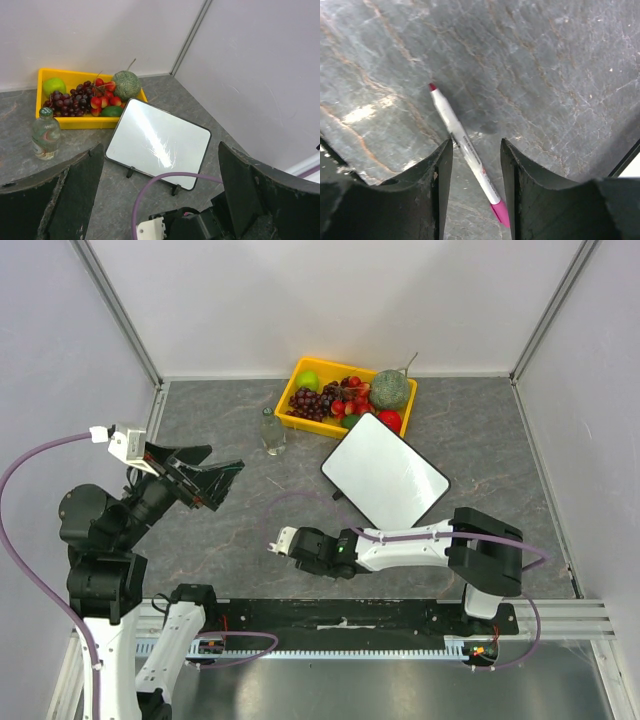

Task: Write a sentence on the whiteboard
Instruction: Pick up the whiteboard marker at the center of the board.

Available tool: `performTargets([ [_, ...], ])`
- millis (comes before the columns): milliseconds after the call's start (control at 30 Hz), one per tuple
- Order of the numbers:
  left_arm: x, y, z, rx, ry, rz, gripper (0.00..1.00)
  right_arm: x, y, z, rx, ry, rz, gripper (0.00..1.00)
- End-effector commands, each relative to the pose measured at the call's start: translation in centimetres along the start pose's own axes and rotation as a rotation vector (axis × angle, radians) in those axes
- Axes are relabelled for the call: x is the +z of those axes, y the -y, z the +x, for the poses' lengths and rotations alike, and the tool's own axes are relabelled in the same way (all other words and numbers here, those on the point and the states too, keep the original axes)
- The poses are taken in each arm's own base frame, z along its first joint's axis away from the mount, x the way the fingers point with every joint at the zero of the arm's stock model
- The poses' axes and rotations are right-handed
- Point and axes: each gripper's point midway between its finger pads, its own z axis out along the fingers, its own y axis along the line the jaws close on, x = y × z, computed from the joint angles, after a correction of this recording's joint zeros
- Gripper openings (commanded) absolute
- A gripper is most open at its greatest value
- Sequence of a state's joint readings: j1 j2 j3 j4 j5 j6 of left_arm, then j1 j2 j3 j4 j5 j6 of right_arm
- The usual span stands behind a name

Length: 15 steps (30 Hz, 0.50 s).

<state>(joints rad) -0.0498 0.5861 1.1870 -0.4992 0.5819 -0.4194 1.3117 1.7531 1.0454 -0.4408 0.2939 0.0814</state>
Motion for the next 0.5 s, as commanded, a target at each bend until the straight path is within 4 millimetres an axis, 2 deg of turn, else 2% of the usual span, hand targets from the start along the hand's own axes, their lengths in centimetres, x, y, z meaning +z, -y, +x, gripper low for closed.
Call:
performTargets([
  [0, -0.5, 1.4, -1.3, 0.042, 0.033, 0.050, 1.00, 0.7, 0.4, 1.7, -0.005, -0.032, -0.018, 0.45],
  [100, -0.6, 1.6, -1.4, 0.045, 0.036, 0.055, 0.99, 1.2, 0.0, 2.8, -0.019, -0.063, -0.041, 0.35],
  [200, -0.5, 1.6, -1.6, 0.047, 0.039, 0.054, 0.99, 1.7, -0.6, 3.9, -0.030, -0.096, -0.064, 0.12],
  [233, -0.6, 1.7, -1.6, 0.043, 0.039, 0.056, 0.99, 1.9, -0.7, 4.1, -0.026, -0.104, -0.065, 0.00],
  [333, -0.5, 1.7, -1.6, 0.031, 0.037, 0.057, 1.00, 2.2, -0.9, 3.7, -0.013, -0.097, -0.078, 0.00],
  [400, -0.3, 1.7, -1.5, 0.027, 0.031, 0.060, 1.00, 2.0, -0.5, 2.1, 0.030, -0.049, -0.089, 0.00],
  [467, -0.2, 1.6, -1.2, 0.018, 0.019, 0.060, 1.00, 1.3, 0.6, -0.3, 0.109, 0.030, -0.109, 0.00],
])
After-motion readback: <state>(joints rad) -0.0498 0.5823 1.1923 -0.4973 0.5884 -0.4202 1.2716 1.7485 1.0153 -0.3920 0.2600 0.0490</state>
